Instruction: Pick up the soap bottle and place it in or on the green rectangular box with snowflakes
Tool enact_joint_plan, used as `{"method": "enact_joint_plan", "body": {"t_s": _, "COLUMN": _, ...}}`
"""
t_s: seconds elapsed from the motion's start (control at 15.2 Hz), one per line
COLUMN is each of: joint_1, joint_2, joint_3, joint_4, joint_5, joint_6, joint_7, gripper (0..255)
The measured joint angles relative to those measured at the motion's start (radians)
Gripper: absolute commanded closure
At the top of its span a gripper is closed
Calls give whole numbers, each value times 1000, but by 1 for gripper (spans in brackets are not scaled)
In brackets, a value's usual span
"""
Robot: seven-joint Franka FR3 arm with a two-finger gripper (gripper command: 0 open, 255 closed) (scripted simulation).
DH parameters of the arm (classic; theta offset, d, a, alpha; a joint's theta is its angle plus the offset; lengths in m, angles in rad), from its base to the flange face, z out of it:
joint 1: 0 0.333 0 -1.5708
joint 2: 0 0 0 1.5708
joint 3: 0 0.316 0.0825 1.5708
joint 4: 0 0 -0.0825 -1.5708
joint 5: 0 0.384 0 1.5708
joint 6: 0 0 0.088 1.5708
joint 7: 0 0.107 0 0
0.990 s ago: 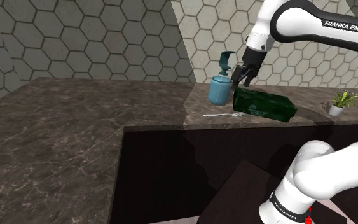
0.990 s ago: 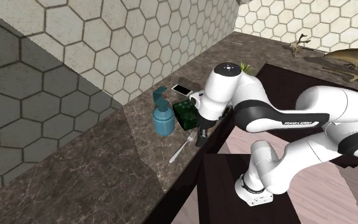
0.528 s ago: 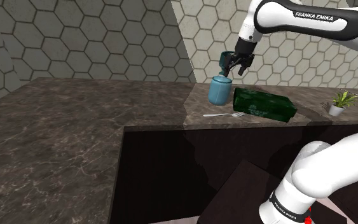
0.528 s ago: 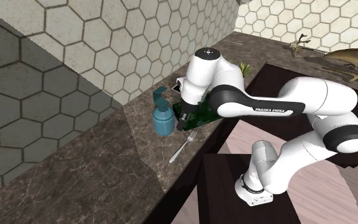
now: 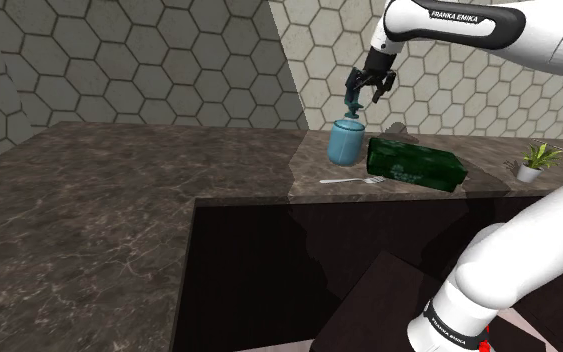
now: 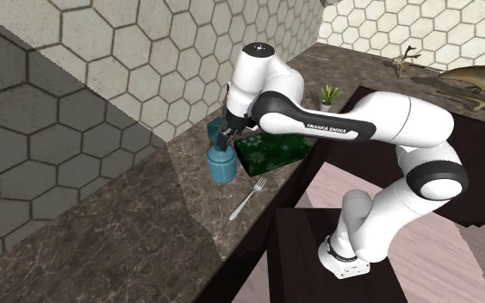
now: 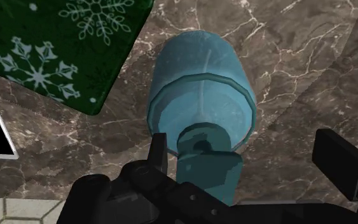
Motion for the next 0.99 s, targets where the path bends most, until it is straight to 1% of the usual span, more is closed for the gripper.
{"method": "enact_joint_plan", "body": {"t_s": 0.13, "joint_1": -12, "joint_2": 40, "joint_3": -11, "joint_4": 60, "joint_5": -1, "joint_6": -6, "joint_7": 15, "gripper": 0}}
{"method": "enact_joint_plan", "body": {"t_s": 0.2, "joint_1": -14, "joint_2": 50, "joint_3": -15, "joint_4": 64, "joint_5": 0, "joint_6": 3, "joint_7": 17, "gripper": 0}}
{"method": "enact_joint_plan", "body": {"t_s": 0.66, "joint_1": -20, "joint_2": 62, "joint_3": -27, "joint_4": -13, "joint_5": -1, "joint_6": 93, "joint_7": 20, "gripper": 0}}
{"method": "enact_joint_plan", "body": {"t_s": 0.99, "joint_1": -20, "joint_2": 61, "joint_3": -27, "joint_4": -21, "joint_5": -2, "joint_6": 102, "joint_7": 21, "gripper": 0}}
